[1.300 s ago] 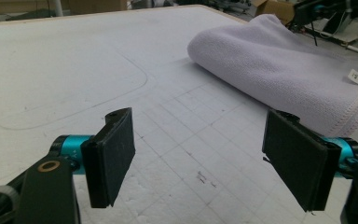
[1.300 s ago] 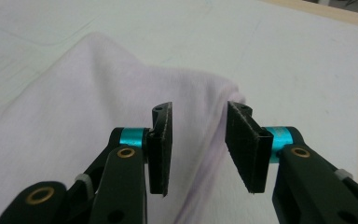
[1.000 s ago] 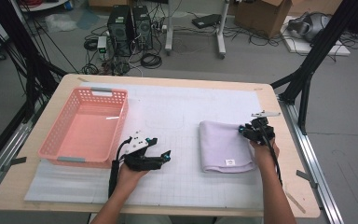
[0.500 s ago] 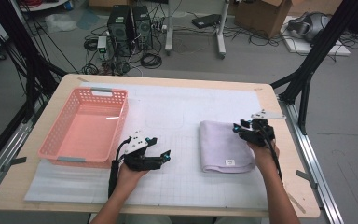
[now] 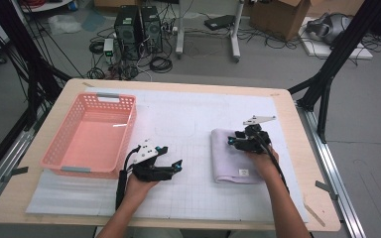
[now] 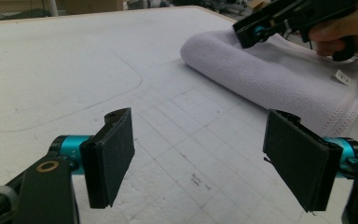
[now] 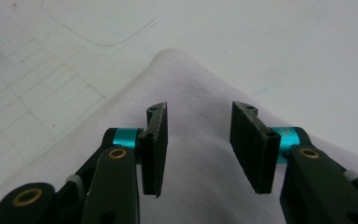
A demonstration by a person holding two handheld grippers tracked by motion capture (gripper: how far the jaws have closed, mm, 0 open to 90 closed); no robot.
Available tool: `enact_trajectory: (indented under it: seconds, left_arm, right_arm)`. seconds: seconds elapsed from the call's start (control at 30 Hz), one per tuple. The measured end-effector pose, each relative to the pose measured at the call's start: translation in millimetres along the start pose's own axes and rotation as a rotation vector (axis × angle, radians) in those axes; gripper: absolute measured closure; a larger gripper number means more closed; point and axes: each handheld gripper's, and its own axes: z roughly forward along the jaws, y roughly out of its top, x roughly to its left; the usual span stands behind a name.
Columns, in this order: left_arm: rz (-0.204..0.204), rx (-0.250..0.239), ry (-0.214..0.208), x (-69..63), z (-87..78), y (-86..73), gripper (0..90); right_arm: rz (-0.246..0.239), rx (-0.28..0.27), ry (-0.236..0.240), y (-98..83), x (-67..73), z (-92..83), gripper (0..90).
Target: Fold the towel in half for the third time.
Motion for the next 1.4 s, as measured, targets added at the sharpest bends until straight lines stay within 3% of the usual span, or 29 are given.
enact_trajectory:
  seconds: [0.07,0.13,0.23,0.27,0.4,0.43,0.5,0.53,0.63,0.7,0.8,0.83,0.93,1.0,1.4]
  left_arm:
    - [-0.002,-0.003,0.002,0.2,-0.8,0.3,24.7]
    - [-0.015,-0.006,0.005,0.2,-1.2,0.5,23.8]
    - [-0.013,-0.008,0.004,-0.2,-1.7,0.9,21.8]
    - [-0.010,-0.009,0.003,0.0,-1.7,0.9,21.4]
    - [-0.025,-0.030,-0.005,0.1,-2.0,1.4,21.3]
    - [-0.023,-0.034,-0.003,0.2,-2.9,1.9,21.4]
    - [-0.028,-0.044,-0.002,0.4,-4.1,2.3,21.4]
    - [-0.030,-0.048,-0.004,0.8,-4.7,2.5,21.3]
    - [-0.034,-0.045,0.000,1.7,-5.2,2.4,21.1]
    - [-0.037,-0.048,-0.002,2.0,-5.3,2.3,21.0]
    - [-0.042,-0.051,0.005,2.4,-5.3,2.5,20.7]
    - [-0.045,-0.050,0.005,2.4,-5.3,2.7,20.0]
    - [-0.044,-0.052,0.003,2.6,-5.7,2.8,20.0]
    - [-0.039,-0.052,0.008,2.9,-6.0,2.7,20.0]
    - [-0.042,-0.055,0.005,4.0,-5.8,2.3,21.6]
  right_arm:
    - [0.004,-0.012,-0.015,-2.2,-0.5,-6.9,58.0]
    - [-0.025,0.000,-0.046,-10.5,-1.1,-20.1,61.2]
    - [-0.034,0.011,-0.067,-25.6,-2.9,-34.3,63.2]
    - [-0.024,0.006,-0.067,-38.3,-5.9,-42.9,64.8]
    - [-0.045,0.045,-0.106,-57.1,-10.0,-47.0,66.2]
    - [-0.031,0.013,-0.113,-67.7,-15.1,-53.0,66.6]
    - [-0.026,0.008,-0.120,-70.1,-16.3,-55.8,66.5]
    - [-0.007,-0.014,-0.141,-76.5,-18.4,-64.5,62.5]
    - [0.024,-0.050,-0.126,-80.6,-18.3,-73.6,61.3]
    - [0.027,-0.118,-0.074,-88.1,-10.1,-89.2,58.3]
    - [-0.008,-0.107,-0.049,-93.9,-1.1,-93.2,57.9]
    - [-0.053,-0.060,-0.058,-98.0,4.3,-93.0,57.9]
    - [-0.074,-0.026,-0.088,-103.0,5.1,-94.2,57.7]
    - [-0.019,-0.071,-0.079,-111.5,-1.1,-103.3,52.8]
    - [0.079,-0.213,-0.120,-113.2,-7.9,-133.4,27.3]
